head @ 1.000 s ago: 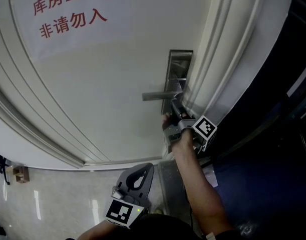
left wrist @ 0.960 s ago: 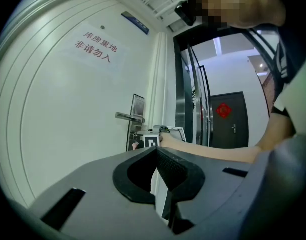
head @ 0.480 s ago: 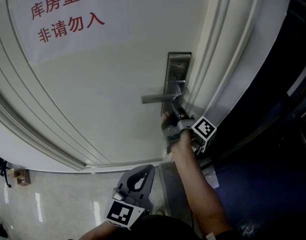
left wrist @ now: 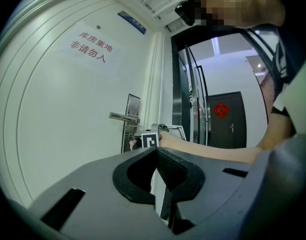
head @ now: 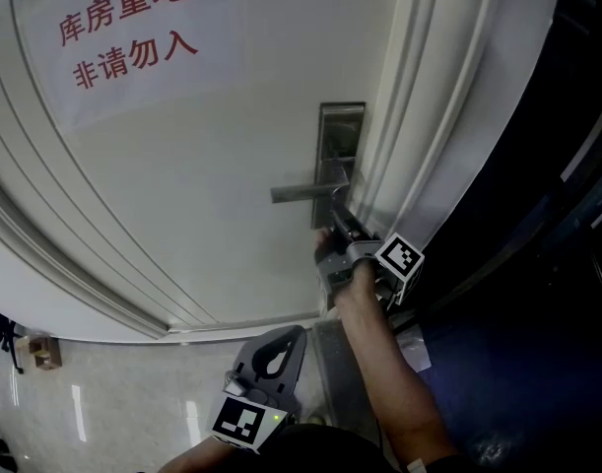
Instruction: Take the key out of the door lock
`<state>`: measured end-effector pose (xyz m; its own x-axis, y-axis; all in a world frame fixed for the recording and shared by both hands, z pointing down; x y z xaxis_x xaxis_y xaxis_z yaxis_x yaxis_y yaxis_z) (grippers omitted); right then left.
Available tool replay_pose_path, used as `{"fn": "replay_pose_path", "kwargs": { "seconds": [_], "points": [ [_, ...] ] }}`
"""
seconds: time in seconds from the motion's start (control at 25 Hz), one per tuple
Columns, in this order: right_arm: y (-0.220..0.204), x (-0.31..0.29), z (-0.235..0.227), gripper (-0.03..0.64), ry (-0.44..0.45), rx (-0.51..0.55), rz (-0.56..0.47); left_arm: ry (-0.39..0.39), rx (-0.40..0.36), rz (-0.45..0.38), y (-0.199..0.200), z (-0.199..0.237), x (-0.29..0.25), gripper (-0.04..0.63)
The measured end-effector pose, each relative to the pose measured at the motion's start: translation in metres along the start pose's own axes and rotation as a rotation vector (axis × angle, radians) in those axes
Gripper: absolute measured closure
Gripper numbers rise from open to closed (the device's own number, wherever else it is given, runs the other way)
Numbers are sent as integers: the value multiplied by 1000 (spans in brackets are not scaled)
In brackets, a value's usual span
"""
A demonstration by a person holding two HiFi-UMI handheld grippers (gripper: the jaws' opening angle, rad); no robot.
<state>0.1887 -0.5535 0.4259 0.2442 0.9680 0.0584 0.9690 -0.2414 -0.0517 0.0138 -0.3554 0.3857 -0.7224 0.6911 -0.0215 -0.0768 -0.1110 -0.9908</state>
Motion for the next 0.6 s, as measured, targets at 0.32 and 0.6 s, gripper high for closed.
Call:
{"fn": "replay_pose_path", "kwargs": {
  "seconds": [0.32,0.6],
  "points": [
    [-10,33,3,595,0,-3,34,-2,-9,-5,1,-17,7,591],
    [-27,76,11,595,37,-7,66,-12,-21,-24,5,-38,19,591]
  ]
}}
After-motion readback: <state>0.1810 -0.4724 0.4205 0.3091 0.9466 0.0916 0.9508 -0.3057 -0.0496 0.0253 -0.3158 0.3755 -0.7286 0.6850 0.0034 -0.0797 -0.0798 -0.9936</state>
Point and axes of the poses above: the fingertips, and each gripper's own axes: x backward along the fingers, z to its left, y out of its top, the point moved 6 cm from there along x, backward along the fingers
